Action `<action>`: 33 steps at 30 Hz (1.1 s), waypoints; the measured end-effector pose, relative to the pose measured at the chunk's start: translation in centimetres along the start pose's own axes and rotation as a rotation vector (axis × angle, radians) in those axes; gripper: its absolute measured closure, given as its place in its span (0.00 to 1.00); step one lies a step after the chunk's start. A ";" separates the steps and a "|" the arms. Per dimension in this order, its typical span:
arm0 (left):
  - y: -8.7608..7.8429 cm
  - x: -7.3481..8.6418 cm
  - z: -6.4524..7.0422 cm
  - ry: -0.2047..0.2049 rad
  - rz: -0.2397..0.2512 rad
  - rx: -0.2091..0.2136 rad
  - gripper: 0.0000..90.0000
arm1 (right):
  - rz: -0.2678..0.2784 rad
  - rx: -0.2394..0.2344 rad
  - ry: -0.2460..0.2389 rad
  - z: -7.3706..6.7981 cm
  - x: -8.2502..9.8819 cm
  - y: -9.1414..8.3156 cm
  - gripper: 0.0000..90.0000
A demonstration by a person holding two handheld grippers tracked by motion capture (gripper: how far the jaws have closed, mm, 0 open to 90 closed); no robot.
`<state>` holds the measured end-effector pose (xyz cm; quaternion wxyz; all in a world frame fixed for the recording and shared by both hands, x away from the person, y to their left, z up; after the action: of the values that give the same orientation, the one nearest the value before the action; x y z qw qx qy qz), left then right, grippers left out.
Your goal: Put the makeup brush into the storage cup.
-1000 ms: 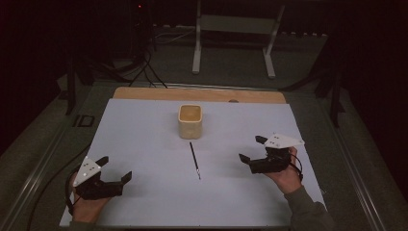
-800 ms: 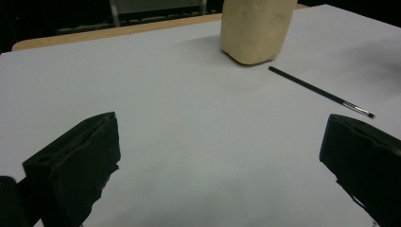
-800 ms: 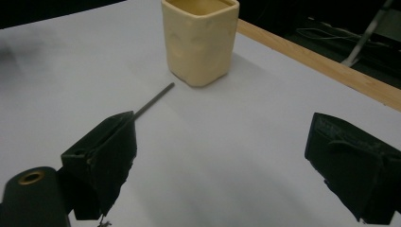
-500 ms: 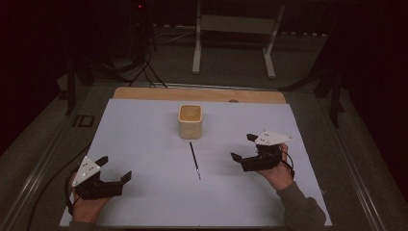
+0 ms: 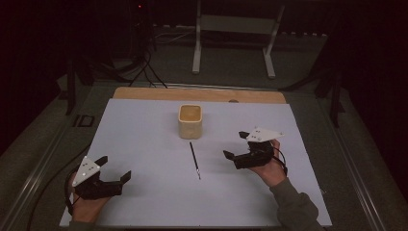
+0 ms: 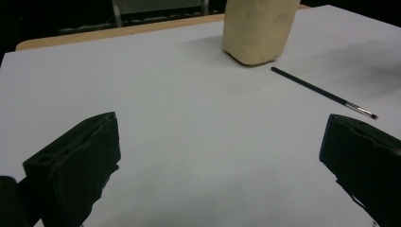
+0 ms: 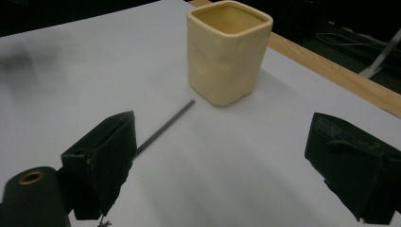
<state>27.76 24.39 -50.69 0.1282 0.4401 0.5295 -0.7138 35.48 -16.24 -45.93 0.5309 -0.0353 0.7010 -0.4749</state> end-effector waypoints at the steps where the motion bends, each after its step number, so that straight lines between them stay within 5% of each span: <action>1: 0.0 0.0 0.0 0.001 0.001 0.001 0.01 | 0.000 -0.005 -0.003 -0.2 -0.3 0.3 0.11; 33: -0.2 -0.1 -0.1 0.004 0.012 -0.005 0.01 | -0.042 -0.074 -0.059 -3.1 -5.5 5.4 0.11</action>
<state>27.68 24.51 -50.52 0.1325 0.4442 0.5290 -0.7108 37.90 -8.32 -45.88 0.5395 -0.0834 0.7012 -0.4585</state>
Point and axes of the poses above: each handheld gripper's, and its own axes: y roughly forward along the jaws, x roughly out of its underside, z roughly to its right, the point moved 6 cm from there along y, roughly forward along the jaws, and after that the axes turned 14 degrees about -z, right-handed, at the moved point
